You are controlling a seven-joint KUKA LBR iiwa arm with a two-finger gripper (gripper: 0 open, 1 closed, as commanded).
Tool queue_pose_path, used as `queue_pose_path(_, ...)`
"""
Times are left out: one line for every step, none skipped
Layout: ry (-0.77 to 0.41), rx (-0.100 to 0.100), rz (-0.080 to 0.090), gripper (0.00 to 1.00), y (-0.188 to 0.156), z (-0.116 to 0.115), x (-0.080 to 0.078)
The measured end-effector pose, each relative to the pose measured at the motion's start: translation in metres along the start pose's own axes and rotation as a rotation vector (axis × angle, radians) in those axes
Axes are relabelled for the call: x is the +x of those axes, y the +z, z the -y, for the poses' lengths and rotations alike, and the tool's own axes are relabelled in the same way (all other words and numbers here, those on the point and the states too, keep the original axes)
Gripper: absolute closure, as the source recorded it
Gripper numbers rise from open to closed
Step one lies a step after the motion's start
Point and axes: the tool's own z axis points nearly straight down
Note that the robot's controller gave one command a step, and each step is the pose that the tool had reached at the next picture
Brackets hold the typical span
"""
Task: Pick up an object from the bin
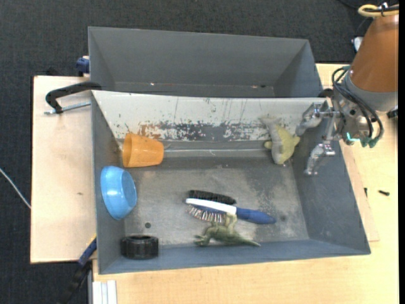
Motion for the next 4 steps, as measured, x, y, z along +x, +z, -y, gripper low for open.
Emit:
queue_pose_path(-0.187, -0.001, -0.002, 0.0, 0.096, -0.049, 0.066)
queue_pose_path(-0.186, 0.002, 0.007, 1.0, 0.093, -0.047, 0.063)
queue_pose_path(-0.186, 0.002, 0.007, 0.0, 0.093, -0.047, 0.063)
queue_pose_path(-0.318, 0.002, 0.011, 0.0, 0.165, -0.1, 0.079)
